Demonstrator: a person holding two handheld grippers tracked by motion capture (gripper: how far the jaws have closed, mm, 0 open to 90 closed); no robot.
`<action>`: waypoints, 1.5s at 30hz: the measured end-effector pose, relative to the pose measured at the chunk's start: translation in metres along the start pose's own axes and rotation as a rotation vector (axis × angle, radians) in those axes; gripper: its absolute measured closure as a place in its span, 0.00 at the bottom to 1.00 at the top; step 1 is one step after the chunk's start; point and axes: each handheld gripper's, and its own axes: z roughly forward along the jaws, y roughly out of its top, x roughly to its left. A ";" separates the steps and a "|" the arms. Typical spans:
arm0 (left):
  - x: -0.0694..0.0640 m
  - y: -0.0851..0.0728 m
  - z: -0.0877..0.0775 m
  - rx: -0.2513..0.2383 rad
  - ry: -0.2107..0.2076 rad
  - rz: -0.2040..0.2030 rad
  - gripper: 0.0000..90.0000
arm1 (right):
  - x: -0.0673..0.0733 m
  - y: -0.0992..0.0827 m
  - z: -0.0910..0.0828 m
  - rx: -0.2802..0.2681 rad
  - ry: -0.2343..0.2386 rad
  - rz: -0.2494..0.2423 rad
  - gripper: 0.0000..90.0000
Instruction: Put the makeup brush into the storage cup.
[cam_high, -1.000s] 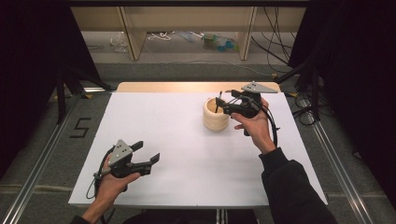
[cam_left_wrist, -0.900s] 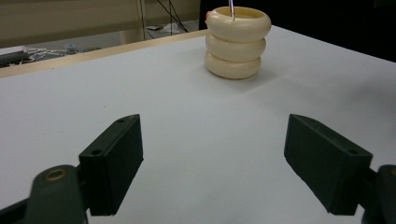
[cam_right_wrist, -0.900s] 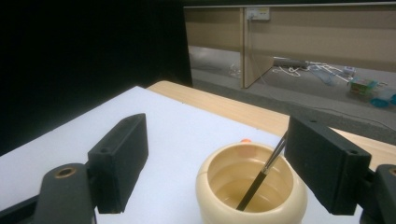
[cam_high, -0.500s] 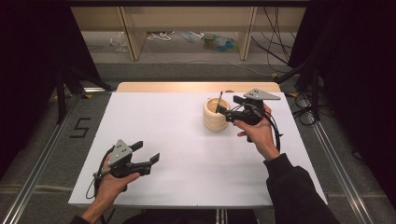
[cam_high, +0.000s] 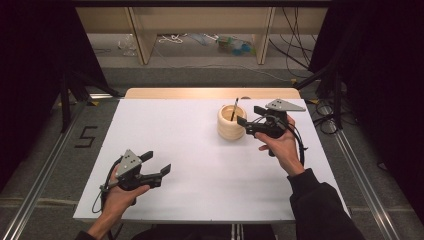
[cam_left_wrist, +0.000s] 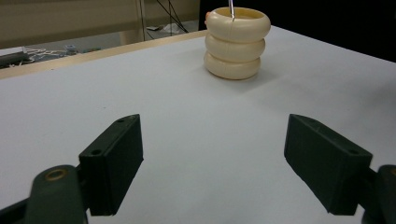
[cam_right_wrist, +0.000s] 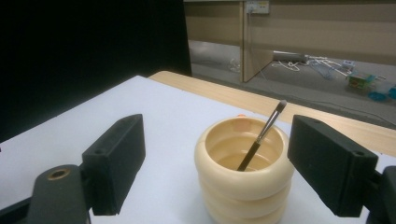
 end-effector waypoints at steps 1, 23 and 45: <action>0.000 0.000 0.000 -0.001 0.000 0.000 0.22 | 0.000 0.000 -0.001 0.009 0.000 0.001 0.22; 0.002 0.000 -0.001 -0.001 0.005 0.004 0.22 | 0.003 -0.014 -0.016 0.033 0.006 0.006 0.21; 0.003 0.001 -0.002 -0.004 0.009 0.003 0.22 | 0.008 -0.028 -0.028 0.046 0.008 -0.041 0.19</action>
